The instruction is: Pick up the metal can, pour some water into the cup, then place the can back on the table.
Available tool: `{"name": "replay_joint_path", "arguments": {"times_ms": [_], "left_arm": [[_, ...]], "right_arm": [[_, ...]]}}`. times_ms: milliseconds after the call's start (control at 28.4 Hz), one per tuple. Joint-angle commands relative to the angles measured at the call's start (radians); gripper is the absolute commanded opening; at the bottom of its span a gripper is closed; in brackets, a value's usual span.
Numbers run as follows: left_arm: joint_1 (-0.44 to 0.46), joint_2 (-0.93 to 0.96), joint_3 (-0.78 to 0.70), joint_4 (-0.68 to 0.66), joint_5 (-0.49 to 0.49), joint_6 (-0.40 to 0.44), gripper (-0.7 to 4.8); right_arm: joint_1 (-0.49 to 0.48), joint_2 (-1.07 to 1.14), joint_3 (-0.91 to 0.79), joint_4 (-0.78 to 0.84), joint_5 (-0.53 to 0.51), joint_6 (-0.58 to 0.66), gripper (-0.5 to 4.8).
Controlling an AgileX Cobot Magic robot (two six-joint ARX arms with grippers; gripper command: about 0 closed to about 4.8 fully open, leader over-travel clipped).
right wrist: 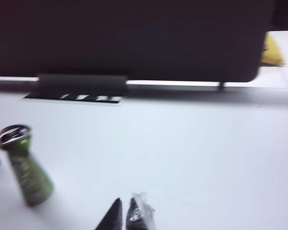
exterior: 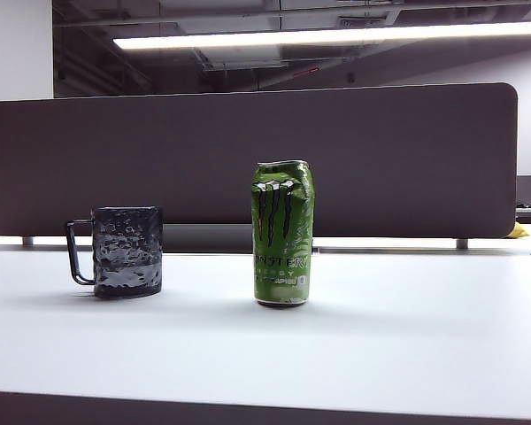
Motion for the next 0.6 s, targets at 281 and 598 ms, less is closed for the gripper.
{"name": "replay_joint_path", "arguments": {"times_ms": [281,598], "left_arm": [[0.001,0.001,0.001,0.012,0.0,-0.003,-0.05],[0.001,0.001,0.001,0.012,0.0,-0.003,-0.05]], "right_arm": [[-0.597,-0.009,-0.348,0.387,-0.401,-0.016,0.23],[-0.608,-0.01,-0.523,0.557,-0.361,-0.002,0.23]]}}
